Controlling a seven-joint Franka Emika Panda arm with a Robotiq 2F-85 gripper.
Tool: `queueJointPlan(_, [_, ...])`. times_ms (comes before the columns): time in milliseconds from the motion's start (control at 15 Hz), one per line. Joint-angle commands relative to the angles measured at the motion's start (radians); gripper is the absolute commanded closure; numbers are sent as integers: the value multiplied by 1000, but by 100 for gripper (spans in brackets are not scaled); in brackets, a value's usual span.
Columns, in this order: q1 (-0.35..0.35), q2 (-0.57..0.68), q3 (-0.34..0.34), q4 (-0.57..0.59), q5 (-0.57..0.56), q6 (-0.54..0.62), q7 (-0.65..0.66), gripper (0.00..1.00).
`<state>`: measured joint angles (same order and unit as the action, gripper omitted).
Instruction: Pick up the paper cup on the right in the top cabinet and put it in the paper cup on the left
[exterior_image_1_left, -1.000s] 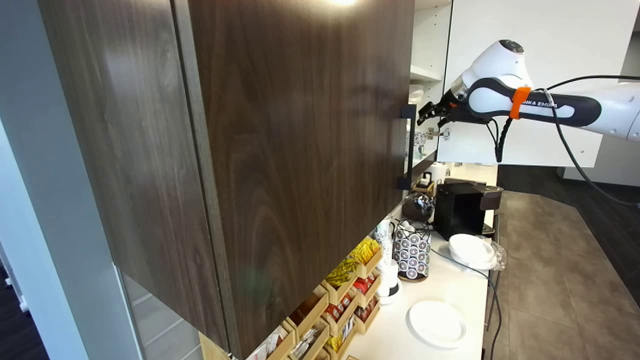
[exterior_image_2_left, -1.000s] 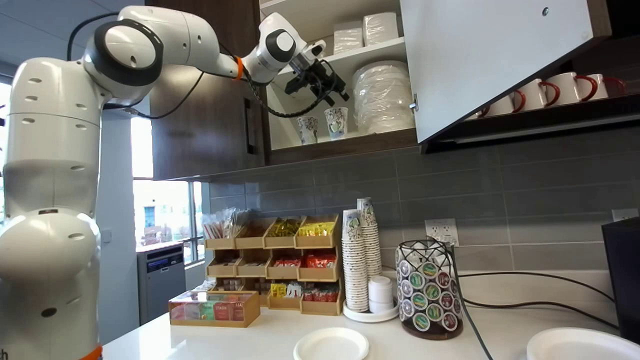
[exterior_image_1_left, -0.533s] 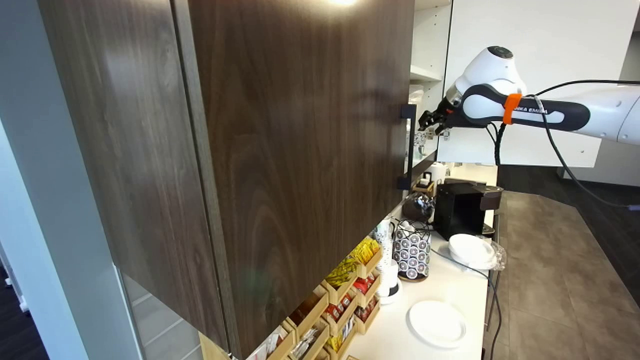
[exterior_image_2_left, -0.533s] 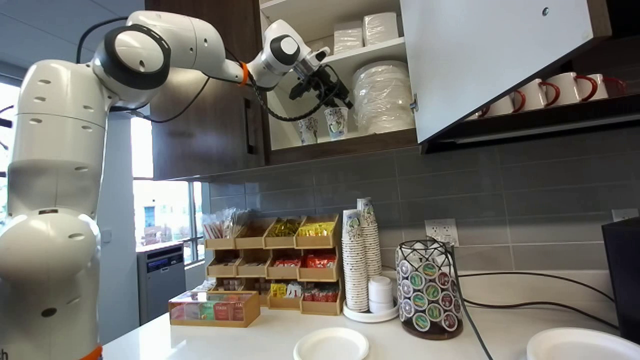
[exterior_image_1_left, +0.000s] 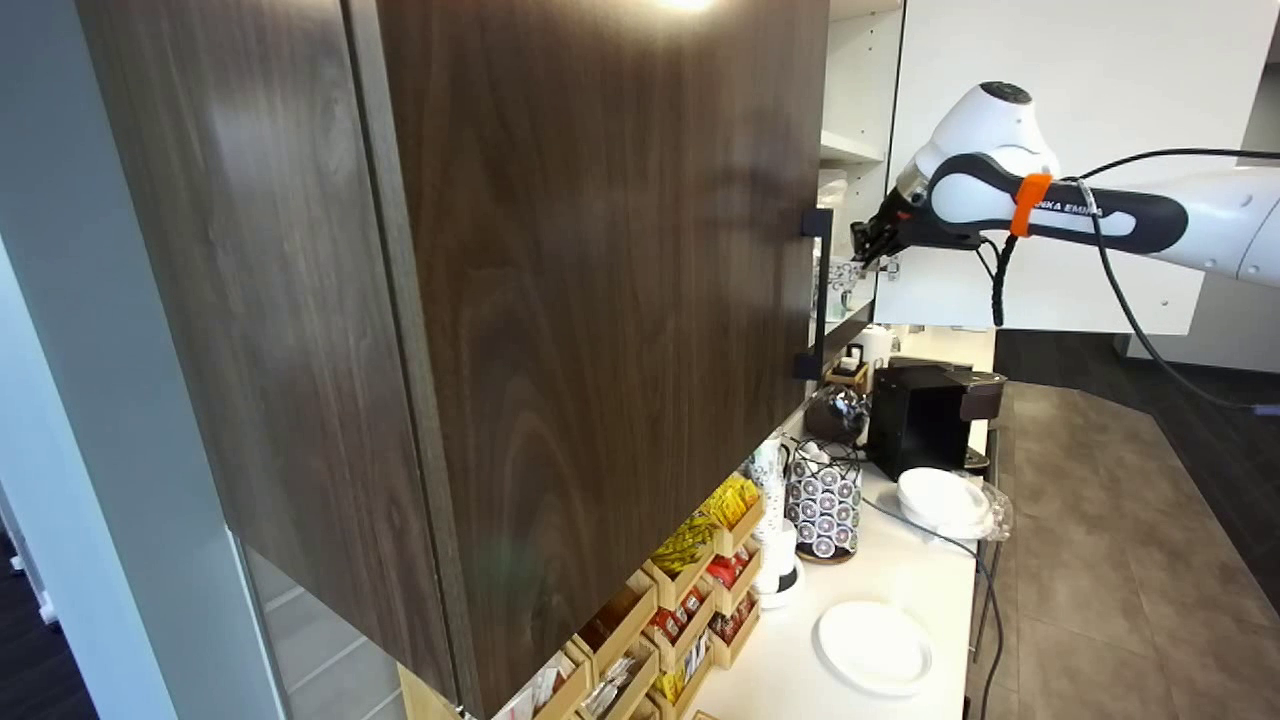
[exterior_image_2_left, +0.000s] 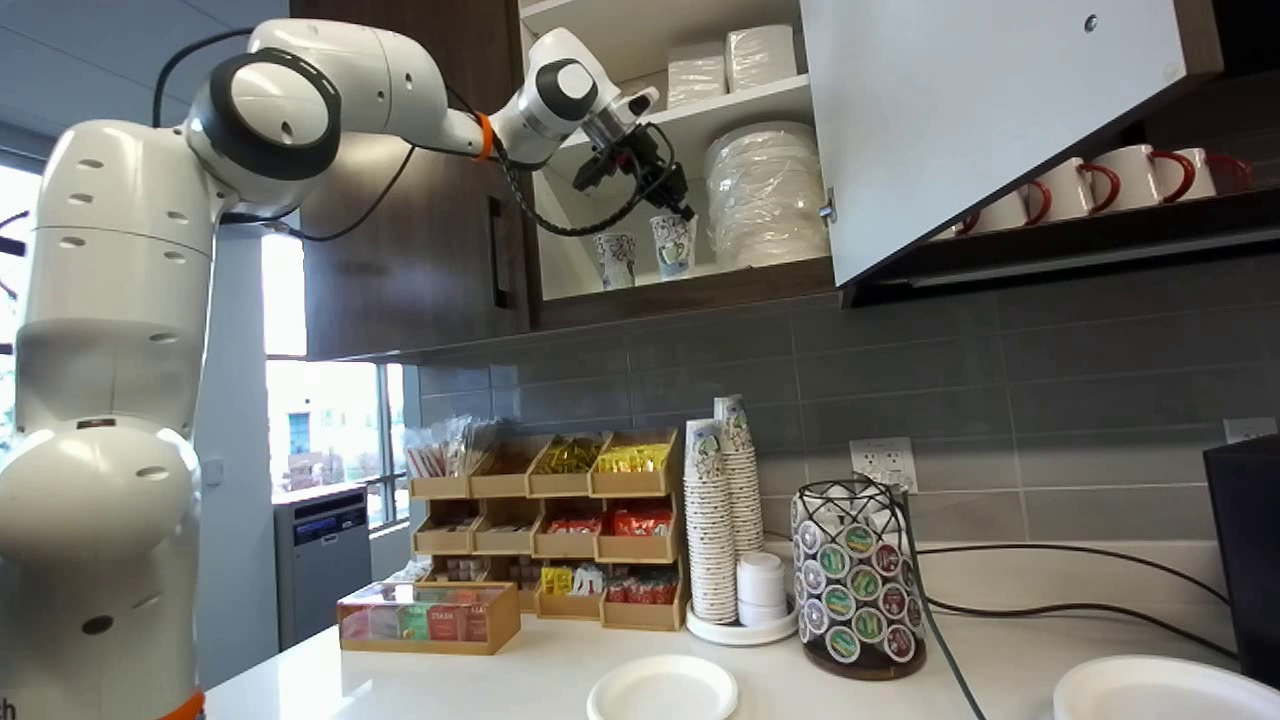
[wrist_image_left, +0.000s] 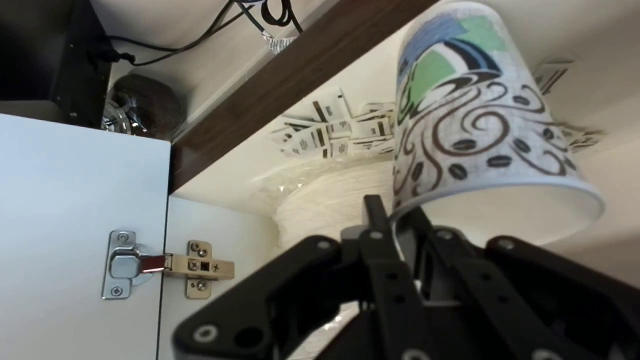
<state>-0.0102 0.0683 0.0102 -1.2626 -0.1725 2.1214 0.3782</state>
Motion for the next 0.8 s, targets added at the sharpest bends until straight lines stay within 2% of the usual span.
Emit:
queueJointPlan(0, [-10, 4, -3, 61, 55, -39, -1, 100])
queueJointPlan(400, [-20, 5, -10, 90, 92, -39, 5, 99])
queueJointPlan(733, [-11, 1, -3, 180, 103, -39, -1, 99])
